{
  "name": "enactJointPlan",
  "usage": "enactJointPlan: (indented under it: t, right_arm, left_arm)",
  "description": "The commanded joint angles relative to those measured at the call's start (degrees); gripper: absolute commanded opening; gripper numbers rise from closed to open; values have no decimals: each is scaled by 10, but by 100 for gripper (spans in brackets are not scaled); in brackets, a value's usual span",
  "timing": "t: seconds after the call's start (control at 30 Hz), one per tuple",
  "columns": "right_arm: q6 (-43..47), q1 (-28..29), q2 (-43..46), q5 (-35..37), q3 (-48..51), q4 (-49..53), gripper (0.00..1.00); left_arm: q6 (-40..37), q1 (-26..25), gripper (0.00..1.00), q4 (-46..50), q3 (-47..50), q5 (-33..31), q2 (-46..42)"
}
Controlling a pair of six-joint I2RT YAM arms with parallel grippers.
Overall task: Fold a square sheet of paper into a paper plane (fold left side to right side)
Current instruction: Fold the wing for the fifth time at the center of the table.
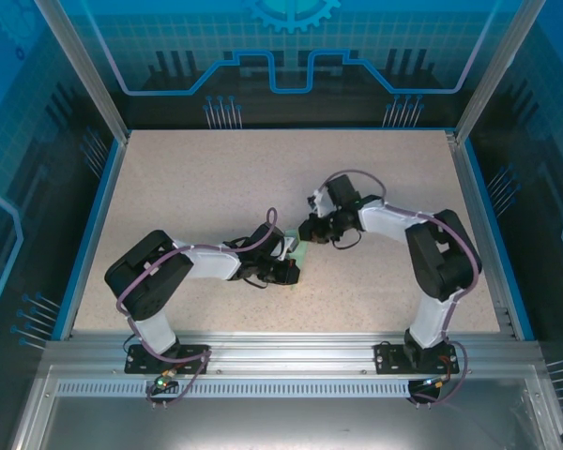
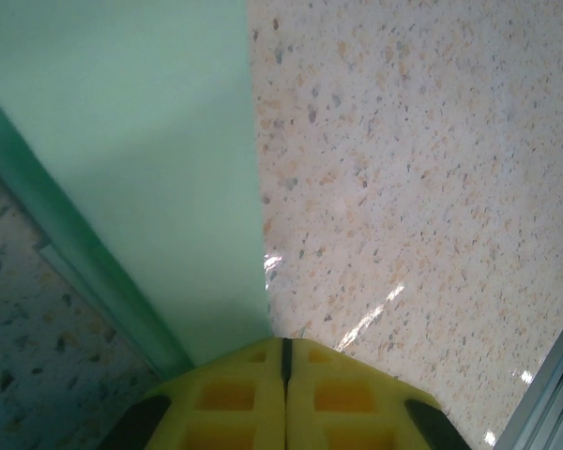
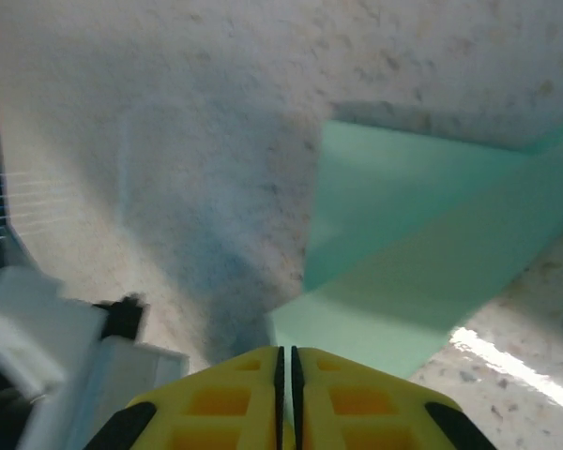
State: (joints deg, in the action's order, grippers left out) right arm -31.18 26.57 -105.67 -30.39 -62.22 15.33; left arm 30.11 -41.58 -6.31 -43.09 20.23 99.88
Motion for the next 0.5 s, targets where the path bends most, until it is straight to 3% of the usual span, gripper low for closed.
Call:
enactJointPlan:
  t: [0.0, 0.3, 0.47]
  right_arm:
    - [-45, 18, -39, -20, 3, -45, 13]
    - [-28, 23, -100, 44, -35, 30, 13]
    - [-29, 18, -112, 52, -34, 39, 13]
  left_arm:
    - [-6, -14, 7, 70, 21, -21, 23]
    - [-13, -15, 10, 88, 0, -18, -17]
    - [-19, -15, 17, 94, -8, -6, -61]
